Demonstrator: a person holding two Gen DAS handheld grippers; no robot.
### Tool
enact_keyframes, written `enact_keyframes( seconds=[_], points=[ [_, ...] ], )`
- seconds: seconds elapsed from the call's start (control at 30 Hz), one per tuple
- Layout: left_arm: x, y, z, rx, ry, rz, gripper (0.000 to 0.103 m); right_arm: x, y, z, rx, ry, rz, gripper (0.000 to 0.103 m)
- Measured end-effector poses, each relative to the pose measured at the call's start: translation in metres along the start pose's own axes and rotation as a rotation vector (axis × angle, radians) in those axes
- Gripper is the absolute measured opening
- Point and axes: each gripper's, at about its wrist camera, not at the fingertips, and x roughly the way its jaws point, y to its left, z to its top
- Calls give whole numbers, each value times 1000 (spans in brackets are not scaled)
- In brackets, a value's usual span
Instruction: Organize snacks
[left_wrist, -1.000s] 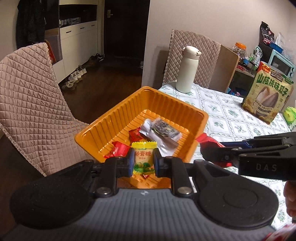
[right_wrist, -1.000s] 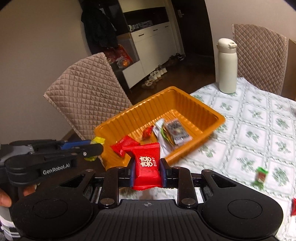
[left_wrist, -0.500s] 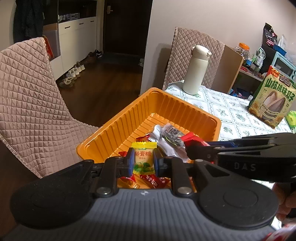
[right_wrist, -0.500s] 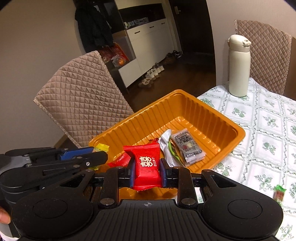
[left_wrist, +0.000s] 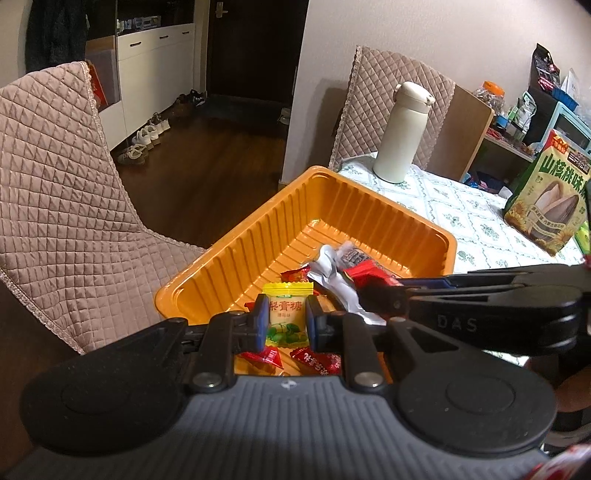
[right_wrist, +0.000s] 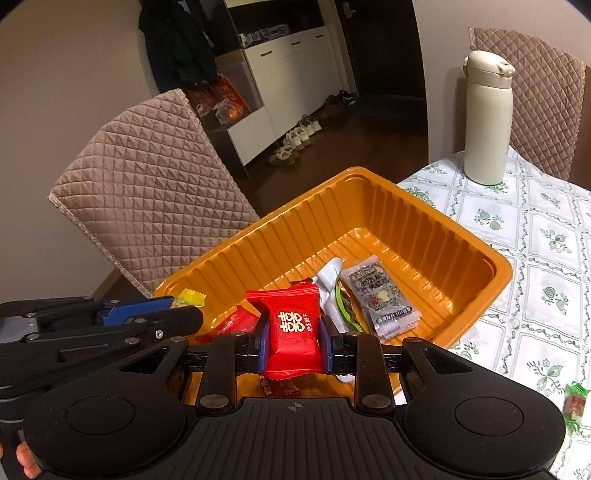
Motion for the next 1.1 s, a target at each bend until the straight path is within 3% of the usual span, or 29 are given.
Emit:
enact_keyframes(
  seconds=[0.07,0.1,0.17,0.97,1.1],
  points=[
    [0,-1,-1,5,4,-3,19,4,-1,1,14,14,-9,35],
    [1,0,-1,7,5,-3,19,4,-1,1,15,15,-17,48],
    [2,1,-1,7,10,-5,19,1,-2,-1,14,-9,-25,59],
    [28,-11,14,42,7,-24,19,-7,-26,2,45,-18,-97,59],
    [36,-11,14,43,4,-5,32,-9,-26,4,47,-29,-103,59]
  ],
)
